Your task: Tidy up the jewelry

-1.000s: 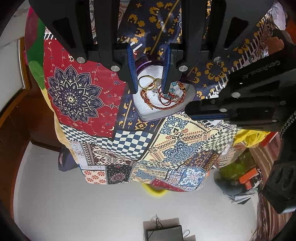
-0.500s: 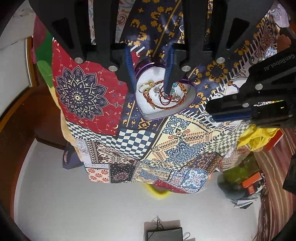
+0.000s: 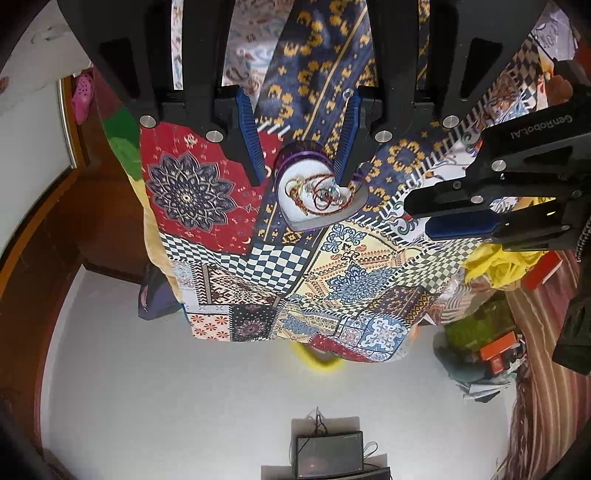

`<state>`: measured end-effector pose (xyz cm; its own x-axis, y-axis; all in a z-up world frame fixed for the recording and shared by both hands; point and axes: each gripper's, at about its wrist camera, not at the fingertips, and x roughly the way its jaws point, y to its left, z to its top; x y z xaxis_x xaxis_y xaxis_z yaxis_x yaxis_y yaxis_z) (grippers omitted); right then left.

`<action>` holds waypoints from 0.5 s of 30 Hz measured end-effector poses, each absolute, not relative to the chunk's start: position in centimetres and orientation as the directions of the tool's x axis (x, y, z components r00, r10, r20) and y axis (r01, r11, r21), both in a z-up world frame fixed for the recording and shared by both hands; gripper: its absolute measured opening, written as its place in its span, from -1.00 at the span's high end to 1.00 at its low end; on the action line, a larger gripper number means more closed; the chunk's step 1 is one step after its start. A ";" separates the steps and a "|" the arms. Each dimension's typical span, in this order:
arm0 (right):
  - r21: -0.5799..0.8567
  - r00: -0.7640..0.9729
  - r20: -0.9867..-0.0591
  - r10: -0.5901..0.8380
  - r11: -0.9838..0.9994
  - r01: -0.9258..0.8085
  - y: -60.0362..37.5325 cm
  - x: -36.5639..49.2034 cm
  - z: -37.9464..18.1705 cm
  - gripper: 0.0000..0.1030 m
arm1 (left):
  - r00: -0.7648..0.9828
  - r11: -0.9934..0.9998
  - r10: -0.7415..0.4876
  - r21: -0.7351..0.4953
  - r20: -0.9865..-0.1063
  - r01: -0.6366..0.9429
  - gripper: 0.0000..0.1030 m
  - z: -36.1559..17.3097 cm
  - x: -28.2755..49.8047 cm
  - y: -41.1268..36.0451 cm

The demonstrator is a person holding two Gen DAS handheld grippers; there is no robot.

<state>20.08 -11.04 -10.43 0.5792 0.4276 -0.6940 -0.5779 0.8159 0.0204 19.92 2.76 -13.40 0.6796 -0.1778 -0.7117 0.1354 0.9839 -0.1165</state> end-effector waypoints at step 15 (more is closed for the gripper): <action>0.036 0.526 -0.756 0.388 0.828 -0.559 -12.7 18.8 -14.1 0.30 | 0.561 0.977 -0.206 -0.140 -0.802 0.159 0.35 -18.9 18.8 1.3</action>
<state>18.79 -12.66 -14.06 0.5263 0.3882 -0.7565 -0.5589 0.8284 0.0362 18.81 1.28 -18.87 0.5609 -0.2064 -0.8017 0.1590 0.9773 -0.1403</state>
